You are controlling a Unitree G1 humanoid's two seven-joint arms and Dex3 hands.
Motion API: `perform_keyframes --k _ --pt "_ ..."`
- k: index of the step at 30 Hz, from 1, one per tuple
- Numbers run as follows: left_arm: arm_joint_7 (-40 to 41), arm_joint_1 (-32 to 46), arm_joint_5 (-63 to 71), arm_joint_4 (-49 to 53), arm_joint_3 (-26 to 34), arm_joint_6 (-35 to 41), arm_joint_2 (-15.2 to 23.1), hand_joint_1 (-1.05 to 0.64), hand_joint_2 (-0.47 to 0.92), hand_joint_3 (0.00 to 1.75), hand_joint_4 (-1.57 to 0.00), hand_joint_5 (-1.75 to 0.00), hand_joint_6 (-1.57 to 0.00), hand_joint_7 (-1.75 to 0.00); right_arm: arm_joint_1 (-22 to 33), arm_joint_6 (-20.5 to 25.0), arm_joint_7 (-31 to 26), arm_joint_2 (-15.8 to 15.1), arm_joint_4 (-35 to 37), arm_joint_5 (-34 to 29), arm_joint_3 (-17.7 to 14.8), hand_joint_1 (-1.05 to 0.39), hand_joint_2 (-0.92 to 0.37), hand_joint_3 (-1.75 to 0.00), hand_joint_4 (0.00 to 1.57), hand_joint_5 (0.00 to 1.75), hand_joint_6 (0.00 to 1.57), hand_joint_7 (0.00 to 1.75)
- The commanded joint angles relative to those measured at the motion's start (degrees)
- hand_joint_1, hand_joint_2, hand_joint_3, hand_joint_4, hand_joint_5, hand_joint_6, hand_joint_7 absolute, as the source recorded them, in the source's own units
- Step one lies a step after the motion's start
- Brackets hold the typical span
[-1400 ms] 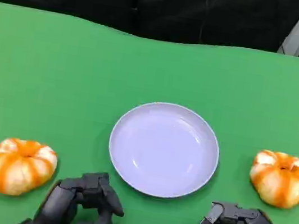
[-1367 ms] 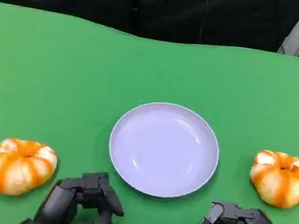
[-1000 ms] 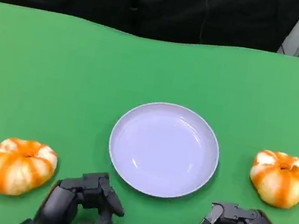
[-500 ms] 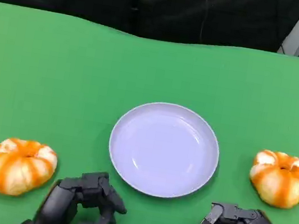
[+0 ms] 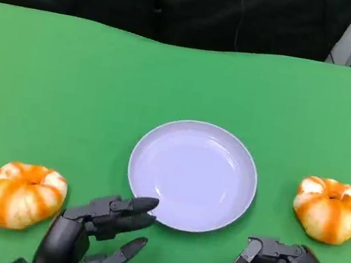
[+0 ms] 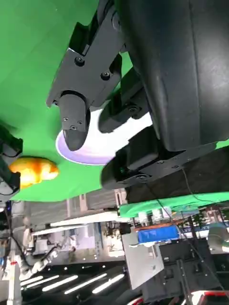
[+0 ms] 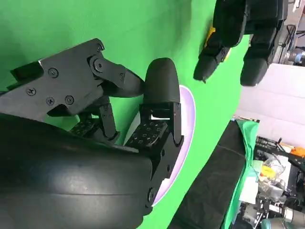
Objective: Grasp the bread from the table and place it into the plate.
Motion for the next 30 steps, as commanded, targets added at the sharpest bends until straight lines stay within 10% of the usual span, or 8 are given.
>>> perform_keyframes --k 1,9,30 --pt "-3.11 0.61 -2.67 -5.71 0.18 1.36 2.22 -0.40 0.91 0.16 -0.52 0.00 -0.46 0.00 0.25 -0.10 0.12 -0.37 -0.10 0.38 -0.22 -0.14 -0.66 -0.86 0.83 1.41 0.85 1.08" --pt "1.15 3.03 2.73 -17.09 3.84 5.57 6.60 -0.80 0.92 0.32 -0.48 0.00 -0.36 0.00 0.27 -0.14 0.57 -0.15 0.13 0.73 -0.35 -0.13 -0.67 -0.85 0.83 1.40 0.85 1.07" --pt "12.96 8.71 29.57 -33.63 12.92 24.12 21.00 -0.98 0.92 0.34 -0.37 -0.01 -0.44 -0.01 0.40 -0.72 -0.02 -0.05 0.31 0.16 -0.37 -0.14 -0.66 -0.86 0.84 1.40 0.87 1.06"
